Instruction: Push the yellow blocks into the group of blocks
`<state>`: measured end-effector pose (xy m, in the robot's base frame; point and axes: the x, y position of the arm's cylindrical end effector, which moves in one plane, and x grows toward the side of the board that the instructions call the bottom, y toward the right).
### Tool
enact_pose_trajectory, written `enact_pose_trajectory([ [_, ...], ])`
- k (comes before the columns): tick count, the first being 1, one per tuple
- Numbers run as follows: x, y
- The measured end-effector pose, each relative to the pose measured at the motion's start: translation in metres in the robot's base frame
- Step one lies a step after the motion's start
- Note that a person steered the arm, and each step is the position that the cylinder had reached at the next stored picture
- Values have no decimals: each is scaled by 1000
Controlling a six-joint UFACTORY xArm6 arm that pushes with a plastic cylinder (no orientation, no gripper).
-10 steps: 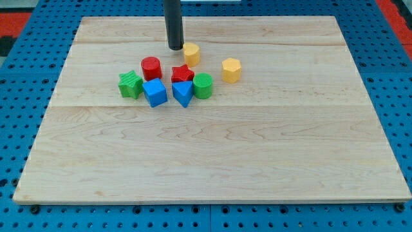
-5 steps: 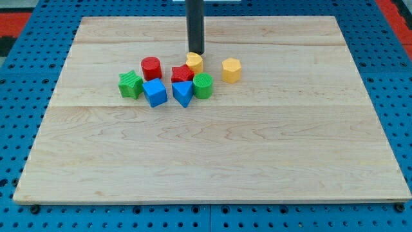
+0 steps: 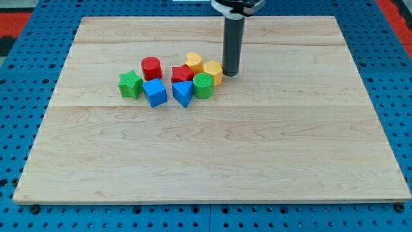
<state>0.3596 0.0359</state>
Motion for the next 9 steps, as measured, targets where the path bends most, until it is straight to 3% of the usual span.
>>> enact_pose_trajectory([
  [3,-26,-19],
  [4,-27,-55],
  [9,-42,-69],
])
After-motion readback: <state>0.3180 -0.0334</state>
